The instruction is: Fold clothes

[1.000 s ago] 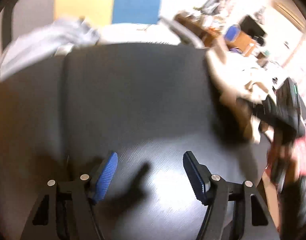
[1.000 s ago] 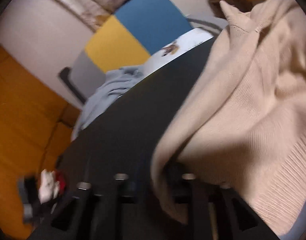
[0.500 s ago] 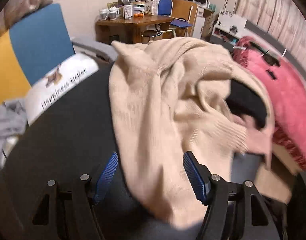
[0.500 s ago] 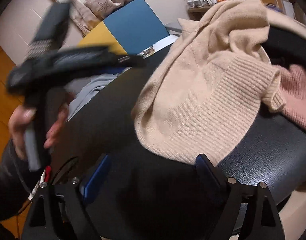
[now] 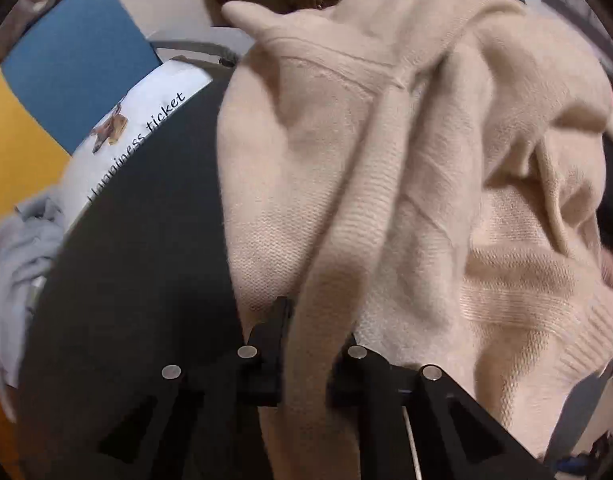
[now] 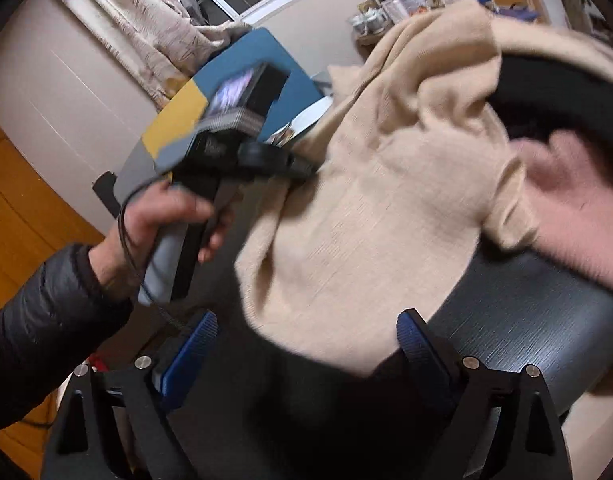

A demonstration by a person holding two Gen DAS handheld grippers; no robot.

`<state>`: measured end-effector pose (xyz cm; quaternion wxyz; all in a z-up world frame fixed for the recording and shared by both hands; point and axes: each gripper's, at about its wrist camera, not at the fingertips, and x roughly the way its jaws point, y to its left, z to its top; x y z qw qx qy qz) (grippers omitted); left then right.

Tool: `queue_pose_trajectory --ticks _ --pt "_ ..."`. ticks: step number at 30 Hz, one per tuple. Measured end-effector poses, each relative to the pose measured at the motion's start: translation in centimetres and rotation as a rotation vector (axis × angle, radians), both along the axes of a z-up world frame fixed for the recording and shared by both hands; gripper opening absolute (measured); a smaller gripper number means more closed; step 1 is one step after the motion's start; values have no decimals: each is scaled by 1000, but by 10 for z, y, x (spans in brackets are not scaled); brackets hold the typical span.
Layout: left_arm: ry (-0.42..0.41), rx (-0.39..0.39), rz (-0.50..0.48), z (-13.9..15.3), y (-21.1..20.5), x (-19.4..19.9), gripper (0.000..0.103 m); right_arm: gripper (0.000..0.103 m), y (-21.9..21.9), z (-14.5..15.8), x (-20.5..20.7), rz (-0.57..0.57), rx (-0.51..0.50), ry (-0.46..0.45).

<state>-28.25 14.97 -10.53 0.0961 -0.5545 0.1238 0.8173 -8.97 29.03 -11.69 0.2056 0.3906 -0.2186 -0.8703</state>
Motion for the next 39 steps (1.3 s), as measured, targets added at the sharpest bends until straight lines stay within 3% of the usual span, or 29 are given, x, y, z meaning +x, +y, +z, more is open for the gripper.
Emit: queue_pose_trajectory --ticks 5,8,10,11,14,16,19,21,27,32,35,39 --pt "-19 133 31 6 -12 -7 6 98 -5 4 -23 -38 50 24" --pt "-11 101 9 3 -5 -5 15 98 -10 10 -33 -36 83 41" --pt "16 43 -15 2 4 -1 15 98 -19 15 -48 -23 102 57" --pt "17 81 -7 5 0 -1 5 98 -23 16 -55 -8 108 63" --pt "9 258 39 16 -19 0 4 101 -39 8 -77 45 149 24" --pt "17 413 112 28 -50 2 4 101 -53 -5 -88 109 129 -54" --pt "62 566 186 51 -98 17 3 103 -73 -13 -83 191 -1 -112" --pt "79 615 222 57 -124 38 3 103 -94 -17 -69 279 -160 -154" --pt "100 574 318 53 -192 109 3 103 -175 -13 -4 538 -180 -197" --pt "82 479 407 27 -241 178 3 103 -181 -3 34 601 -222 -212" --pt "54 441 474 14 -264 213 6 103 -156 13 40 543 -184 -185" --pt "99 441 552 20 -290 246 14 103 -90 33 41 319 -146 -134"
